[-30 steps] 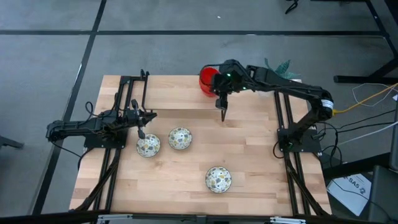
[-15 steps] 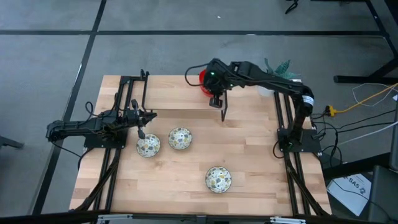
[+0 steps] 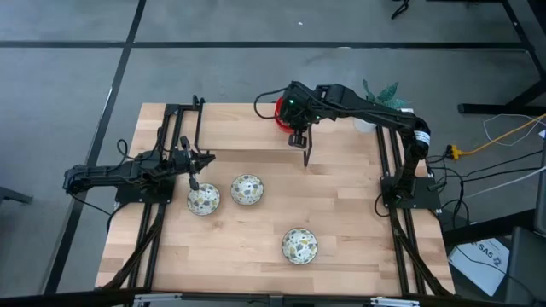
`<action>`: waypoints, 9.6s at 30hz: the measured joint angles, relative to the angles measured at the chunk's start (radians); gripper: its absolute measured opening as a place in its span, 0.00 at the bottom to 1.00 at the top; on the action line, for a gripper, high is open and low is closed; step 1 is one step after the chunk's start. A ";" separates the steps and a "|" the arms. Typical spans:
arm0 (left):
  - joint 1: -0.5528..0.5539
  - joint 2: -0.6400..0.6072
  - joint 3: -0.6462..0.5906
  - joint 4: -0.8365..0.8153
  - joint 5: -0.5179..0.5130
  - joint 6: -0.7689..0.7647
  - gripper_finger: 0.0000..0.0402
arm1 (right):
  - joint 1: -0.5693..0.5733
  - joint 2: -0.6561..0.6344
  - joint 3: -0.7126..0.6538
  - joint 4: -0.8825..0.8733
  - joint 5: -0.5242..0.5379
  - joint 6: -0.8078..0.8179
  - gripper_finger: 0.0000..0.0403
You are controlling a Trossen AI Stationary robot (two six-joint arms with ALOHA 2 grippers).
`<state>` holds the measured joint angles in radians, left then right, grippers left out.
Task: Pick & Place Mini bowls
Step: Stack the red bowl on the red bowl on the shelf, then put the top left yellow patterned bowl on the shelf
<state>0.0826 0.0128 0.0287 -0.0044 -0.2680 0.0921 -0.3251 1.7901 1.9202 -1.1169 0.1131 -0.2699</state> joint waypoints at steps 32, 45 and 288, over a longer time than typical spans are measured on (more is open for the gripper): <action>0.000 0.000 0.000 0.000 0.000 0.000 0.05 | -0.008 0.000 0.000 0.015 0.000 0.000 0.02; 0.000 0.000 0.000 0.000 0.000 0.000 0.05 | -0.014 -0.002 0.000 0.015 0.000 0.000 0.04; -0.451 1.172 1.127 -1.070 0.263 -0.974 0.05 | 0.141 -1.459 -1.912 1.149 -0.027 0.393 0.04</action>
<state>-0.3683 1.1851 1.1554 -1.0745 -0.0049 -0.8816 -0.1837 0.3314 0.0082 0.0319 0.0864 0.1230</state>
